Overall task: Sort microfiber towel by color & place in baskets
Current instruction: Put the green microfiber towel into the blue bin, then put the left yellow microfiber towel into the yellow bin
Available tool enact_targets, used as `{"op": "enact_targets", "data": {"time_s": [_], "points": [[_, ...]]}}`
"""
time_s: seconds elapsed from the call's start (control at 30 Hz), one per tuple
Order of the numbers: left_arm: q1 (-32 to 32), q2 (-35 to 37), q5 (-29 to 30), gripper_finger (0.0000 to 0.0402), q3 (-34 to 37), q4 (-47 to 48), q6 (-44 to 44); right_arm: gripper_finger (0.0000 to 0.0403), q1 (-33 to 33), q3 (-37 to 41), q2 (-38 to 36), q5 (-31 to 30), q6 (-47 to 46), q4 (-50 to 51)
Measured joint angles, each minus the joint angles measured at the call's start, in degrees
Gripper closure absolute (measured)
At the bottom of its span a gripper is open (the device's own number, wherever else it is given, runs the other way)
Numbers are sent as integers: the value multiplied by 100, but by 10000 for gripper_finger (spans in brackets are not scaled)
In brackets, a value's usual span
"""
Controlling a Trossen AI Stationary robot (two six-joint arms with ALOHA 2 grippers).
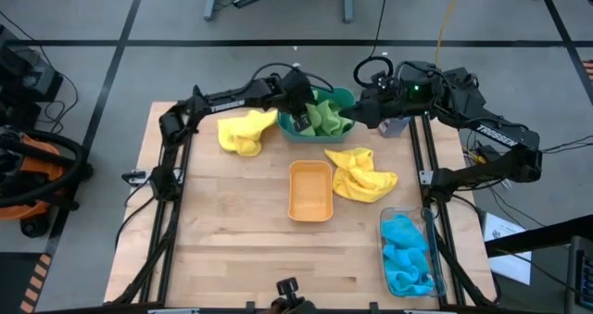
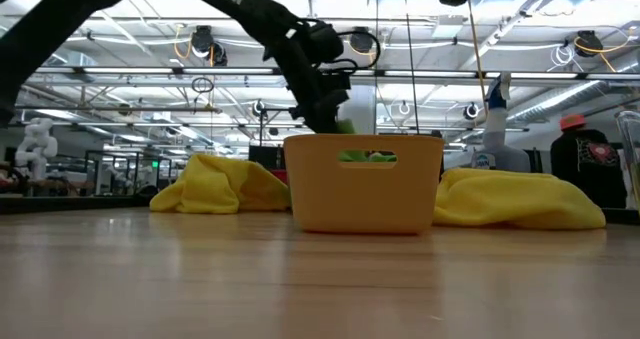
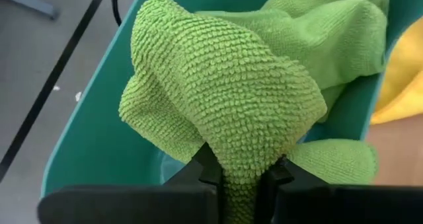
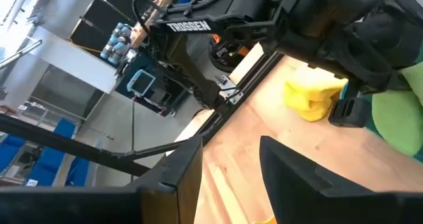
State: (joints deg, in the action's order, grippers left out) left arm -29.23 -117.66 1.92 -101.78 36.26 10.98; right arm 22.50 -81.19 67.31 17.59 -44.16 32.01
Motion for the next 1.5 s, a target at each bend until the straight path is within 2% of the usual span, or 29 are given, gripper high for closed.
{"op": "enact_targets", "data": {"time_s": [0.17, 0.27, 0.57, 0.7, 0.8, 0.9, 1.27, 1.5], "points": [[-4, -222, 38, 360, 0, -99, -11, 259, 0, 0, 2, -265, -11, 31], [-4, -310, -47, 346, 0, -196, -163, 259, 2, 0, 4, -287, -11, 68], [-4, -296, 130, 206, -30, 211, -316, 259, 4, 0, 7, -285, 110, 79], [-9, -215, 132, 159, -262, 948, -313, 259, 7, 0, 7, -285, 199, 82], [2, -131, 130, 139, -526, 1610, -312, 259, 4, 0, 7, -281, 247, 89], [7, 118, 143, 133, -641, 1977, -314, 259, 5, 0, 7, -274, 289, 127], [-83, 1283, 156, 133, -656, 2125, -319, 259, 4, 0, 7, -253, 352, 469], [-469, 1428, 51, 133, -529, 3110, -317, 259, -47, 0, 7, -250, 358, 539]]}}
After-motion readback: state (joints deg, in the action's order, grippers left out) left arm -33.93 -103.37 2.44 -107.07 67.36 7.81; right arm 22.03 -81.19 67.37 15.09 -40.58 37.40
